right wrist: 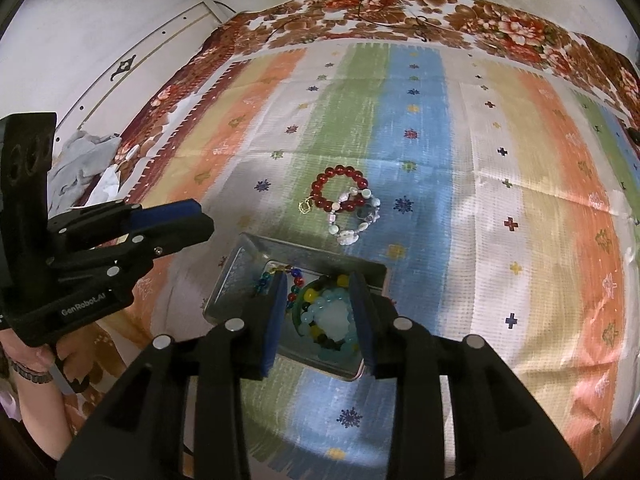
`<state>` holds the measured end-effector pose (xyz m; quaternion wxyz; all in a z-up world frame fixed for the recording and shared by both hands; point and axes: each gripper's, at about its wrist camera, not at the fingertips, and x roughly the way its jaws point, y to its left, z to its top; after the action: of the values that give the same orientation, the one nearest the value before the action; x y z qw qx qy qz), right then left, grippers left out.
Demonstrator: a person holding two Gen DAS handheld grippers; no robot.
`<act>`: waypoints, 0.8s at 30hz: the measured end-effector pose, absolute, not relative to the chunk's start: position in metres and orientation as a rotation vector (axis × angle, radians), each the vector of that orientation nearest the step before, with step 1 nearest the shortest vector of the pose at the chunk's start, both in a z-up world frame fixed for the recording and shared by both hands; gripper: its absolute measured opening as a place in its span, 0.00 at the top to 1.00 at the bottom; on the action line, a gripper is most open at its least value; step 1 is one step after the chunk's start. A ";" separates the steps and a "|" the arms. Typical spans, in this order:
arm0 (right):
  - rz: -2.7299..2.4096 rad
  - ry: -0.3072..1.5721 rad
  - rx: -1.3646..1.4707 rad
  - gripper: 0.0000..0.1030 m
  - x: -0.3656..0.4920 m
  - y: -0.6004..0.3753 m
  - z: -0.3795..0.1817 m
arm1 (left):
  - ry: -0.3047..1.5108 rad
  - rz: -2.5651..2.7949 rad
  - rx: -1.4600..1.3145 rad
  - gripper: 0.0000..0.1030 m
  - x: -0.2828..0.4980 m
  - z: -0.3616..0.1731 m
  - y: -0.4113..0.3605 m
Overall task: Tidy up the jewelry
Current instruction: 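Lower both bracelets into the silver box and open both grippers, then move both open grippers toward the red and white beaded bracelets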
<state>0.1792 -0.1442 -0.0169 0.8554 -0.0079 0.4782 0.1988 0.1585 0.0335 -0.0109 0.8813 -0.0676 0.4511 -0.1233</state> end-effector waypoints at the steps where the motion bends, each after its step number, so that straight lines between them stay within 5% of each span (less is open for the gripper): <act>1: 0.417 1.008 -0.014 0.63 0.180 -0.145 -0.017 | 0.944 -0.254 -0.145 0.76 0.160 -0.012 0.035; 24: 0.386 1.119 0.014 0.55 0.244 -0.149 -0.038 | 1.059 -0.203 -0.147 0.71 0.211 -0.038 0.060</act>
<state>0.2438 -0.1489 -0.0383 0.8299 0.0067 0.5274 0.1817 0.2108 0.0598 -0.0384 0.8555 -0.0700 0.5039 -0.0967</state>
